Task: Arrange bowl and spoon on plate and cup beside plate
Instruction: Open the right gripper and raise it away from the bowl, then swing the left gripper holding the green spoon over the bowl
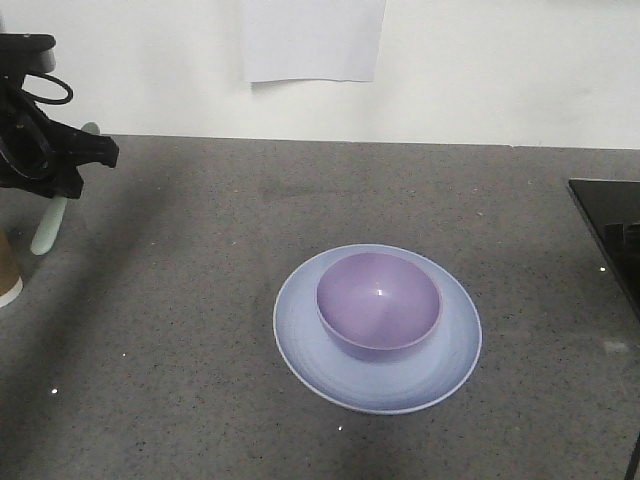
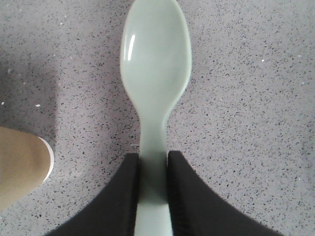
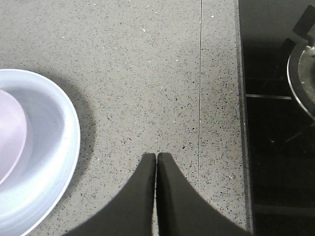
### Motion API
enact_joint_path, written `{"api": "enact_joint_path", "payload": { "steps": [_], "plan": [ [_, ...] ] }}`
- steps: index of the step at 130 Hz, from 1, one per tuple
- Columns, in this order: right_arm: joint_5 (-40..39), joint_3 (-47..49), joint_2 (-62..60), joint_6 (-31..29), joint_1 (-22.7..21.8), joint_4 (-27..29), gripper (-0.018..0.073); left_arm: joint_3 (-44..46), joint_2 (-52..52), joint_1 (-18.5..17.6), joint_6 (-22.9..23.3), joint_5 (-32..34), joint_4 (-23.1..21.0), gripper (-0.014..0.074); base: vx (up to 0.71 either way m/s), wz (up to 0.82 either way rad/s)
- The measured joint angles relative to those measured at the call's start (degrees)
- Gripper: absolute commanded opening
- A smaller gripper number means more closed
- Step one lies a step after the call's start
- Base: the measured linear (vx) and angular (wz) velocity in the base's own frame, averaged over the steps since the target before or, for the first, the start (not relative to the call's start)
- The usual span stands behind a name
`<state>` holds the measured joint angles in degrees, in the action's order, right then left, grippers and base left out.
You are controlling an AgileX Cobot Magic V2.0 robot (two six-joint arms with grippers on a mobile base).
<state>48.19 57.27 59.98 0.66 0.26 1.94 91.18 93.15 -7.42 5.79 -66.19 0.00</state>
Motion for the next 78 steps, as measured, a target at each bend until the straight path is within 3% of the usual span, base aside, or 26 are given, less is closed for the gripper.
{"api": "enact_joint_path", "payload": {
  "steps": [66, 78],
  "plan": [
    [0.0, 0.0, -0.05, 0.0, 0.0, -0.05, -0.0008, 0.0, 0.13, 0.0, -0.05, 1.1, 0.0, -0.0007, 0.0, 0.0],
    [0.0, 0.0, -0.05, 0.0, 0.0, -0.05, -0.0008, 0.0, 0.53, 0.0, -2.52, 2.91, 0.0, -0.0006, 0.0, 0.0]
  ]
}}
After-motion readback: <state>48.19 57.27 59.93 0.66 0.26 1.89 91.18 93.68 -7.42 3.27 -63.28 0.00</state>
